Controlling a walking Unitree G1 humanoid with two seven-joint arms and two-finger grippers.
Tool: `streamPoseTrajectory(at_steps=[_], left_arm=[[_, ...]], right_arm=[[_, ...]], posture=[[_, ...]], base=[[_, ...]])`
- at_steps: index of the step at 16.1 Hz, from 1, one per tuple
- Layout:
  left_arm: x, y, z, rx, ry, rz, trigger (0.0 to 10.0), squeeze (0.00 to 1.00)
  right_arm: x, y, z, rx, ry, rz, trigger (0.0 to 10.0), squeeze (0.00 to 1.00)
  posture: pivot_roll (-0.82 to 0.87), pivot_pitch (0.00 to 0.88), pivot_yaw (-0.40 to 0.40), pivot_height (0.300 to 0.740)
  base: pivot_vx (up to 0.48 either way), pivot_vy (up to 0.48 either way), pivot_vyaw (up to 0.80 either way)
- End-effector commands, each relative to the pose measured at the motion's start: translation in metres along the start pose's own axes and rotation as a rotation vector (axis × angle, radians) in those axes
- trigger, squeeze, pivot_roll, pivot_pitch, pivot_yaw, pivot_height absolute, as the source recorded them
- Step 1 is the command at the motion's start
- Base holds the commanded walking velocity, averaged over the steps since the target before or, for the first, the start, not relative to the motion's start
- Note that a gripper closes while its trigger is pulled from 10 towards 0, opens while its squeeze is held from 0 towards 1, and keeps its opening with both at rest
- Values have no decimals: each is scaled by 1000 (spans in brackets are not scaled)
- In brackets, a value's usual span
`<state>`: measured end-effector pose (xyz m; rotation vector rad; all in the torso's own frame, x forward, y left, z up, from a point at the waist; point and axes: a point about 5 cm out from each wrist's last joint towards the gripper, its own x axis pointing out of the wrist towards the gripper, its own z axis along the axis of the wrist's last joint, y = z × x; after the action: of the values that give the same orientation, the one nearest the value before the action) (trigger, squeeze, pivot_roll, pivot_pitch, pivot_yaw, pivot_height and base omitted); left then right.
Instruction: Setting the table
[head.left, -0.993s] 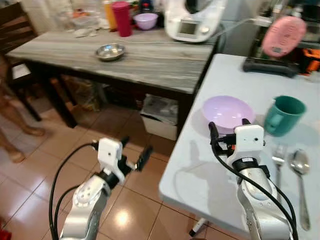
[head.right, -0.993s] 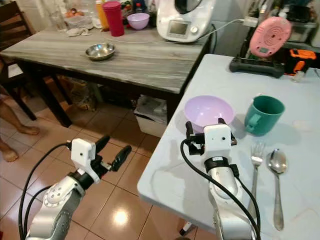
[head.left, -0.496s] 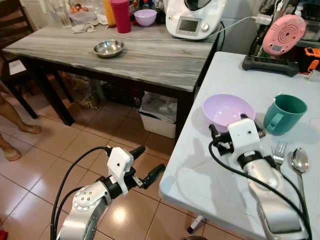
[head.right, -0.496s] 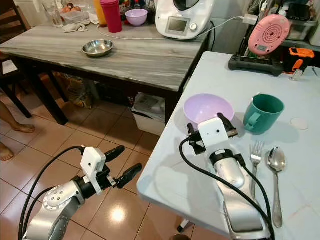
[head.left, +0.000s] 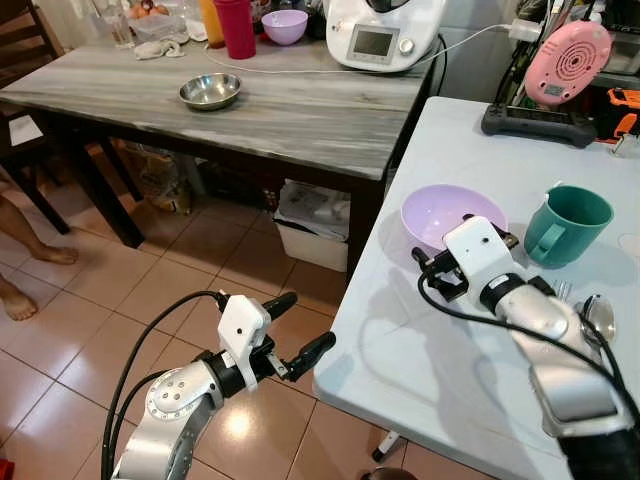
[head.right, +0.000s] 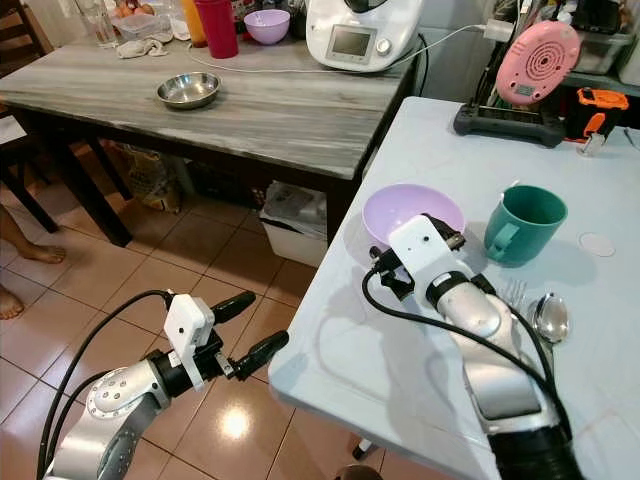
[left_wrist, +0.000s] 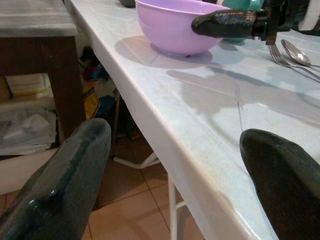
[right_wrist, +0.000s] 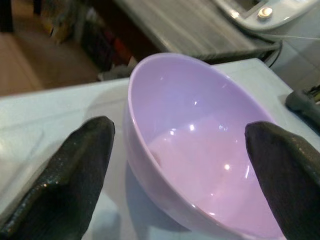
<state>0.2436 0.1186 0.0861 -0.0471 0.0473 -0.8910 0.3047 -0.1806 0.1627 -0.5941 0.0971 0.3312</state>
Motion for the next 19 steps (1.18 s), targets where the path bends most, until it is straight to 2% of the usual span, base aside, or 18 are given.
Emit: streamPoseTrajectory(at_steps=[1,4,6,7,8,9,15,19], left_arm=[[-1,1,0,10,5,-8,10000,0],[0,0,1,10,2,-15,10000,0],[2,-2,1,5,-1,-21,10000,0],[3,-2,1,5,-1,-24,10000,0],[3,-2,2,7,-1,-26,10000,0],[3,-3,2,9,-3,-28,10000,0],[4,-7,9,8,-52,-60,10000,0],[6,-5,17,4,-100,-41,10000,0]], right_arm=[[3,3,3,-13,-11,50,10000,0],[13,0,1,-88,2,124,10000,0],[17,-2,-2,-105,14,136,10000,0],[20,-4,-5,-137,23,162,4706,0],[21,-5,-5,-145,23,171,1098,0],[22,-6,-5,-166,20,191,0,0],[22,-5,-11,-216,0,220,0,0],[19,-4,-14,-224,-9,220,0,0]], posture=[[-302,109,51,740],[-302,109,54,740],[-301,108,52,740],[-298,108,51,740],[-298,109,51,740],[-298,109,51,740],[-299,110,52,740],[-304,109,57,740]], base=[[0,0,0],[0,0,0],[0,0,0],[0,0,0],[0,0,0],[0,0,0],[0,0,0],[0,0,0]])
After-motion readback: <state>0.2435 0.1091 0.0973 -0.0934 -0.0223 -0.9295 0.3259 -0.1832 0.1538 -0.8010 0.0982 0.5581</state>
